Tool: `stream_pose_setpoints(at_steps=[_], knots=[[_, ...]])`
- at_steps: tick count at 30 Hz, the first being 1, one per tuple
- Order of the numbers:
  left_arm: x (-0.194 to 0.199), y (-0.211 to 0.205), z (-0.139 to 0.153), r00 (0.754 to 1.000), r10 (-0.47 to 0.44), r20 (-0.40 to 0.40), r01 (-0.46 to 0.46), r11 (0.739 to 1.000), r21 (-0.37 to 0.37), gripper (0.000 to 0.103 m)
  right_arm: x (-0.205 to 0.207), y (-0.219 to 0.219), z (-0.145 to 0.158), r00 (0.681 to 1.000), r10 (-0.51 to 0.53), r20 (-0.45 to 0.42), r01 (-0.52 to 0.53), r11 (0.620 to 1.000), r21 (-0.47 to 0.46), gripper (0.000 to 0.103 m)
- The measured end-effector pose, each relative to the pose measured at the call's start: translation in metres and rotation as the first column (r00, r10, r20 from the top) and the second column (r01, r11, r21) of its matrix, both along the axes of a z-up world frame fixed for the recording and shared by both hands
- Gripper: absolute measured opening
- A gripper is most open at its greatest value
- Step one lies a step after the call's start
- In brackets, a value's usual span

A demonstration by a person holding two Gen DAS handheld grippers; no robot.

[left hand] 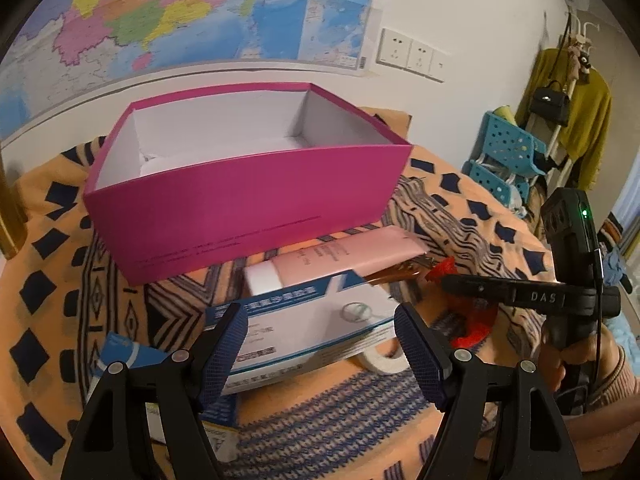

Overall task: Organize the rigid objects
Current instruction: 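Move the right gripper down and grasp the red corkscrew, then lift the corkscrew into the magenta box and open the right gripper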

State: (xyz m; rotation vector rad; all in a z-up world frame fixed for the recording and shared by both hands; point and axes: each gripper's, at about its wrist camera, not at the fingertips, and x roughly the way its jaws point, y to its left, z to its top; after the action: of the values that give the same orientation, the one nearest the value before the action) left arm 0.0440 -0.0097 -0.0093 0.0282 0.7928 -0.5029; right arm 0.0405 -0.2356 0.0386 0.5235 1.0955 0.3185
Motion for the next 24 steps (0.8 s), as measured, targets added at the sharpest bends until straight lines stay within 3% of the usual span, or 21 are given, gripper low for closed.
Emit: stream_pose_setpoints(at_steps=[7, 19, 24], knots=[[-0.003, -0.022, 0.007, 0.996, -0.090, 0.004, 0.090, 0.995, -0.031, 0.077, -0.003, -0.008, 0.030, 0.995, -0.002, 0.098, -0.002, 0.999, 0.041, 0.027], [0.017, -0.056, 0.013, 0.983, -0.182, -0.014, 0.181, 0.982, -0.056, 0.077, 0.026, 0.013, 0.078, 0.957, 0.105, 0.269, -0.130, 0.989, 0.077, 0.027], [0.032, -0.061, 0.021, 0.983, -0.182, -0.011, 0.180, 0.980, -0.086, 0.068, 0.044, 0.016, 0.096, 0.936, 0.124, 0.330, -0.162, 0.983, 0.090, 0.027]])
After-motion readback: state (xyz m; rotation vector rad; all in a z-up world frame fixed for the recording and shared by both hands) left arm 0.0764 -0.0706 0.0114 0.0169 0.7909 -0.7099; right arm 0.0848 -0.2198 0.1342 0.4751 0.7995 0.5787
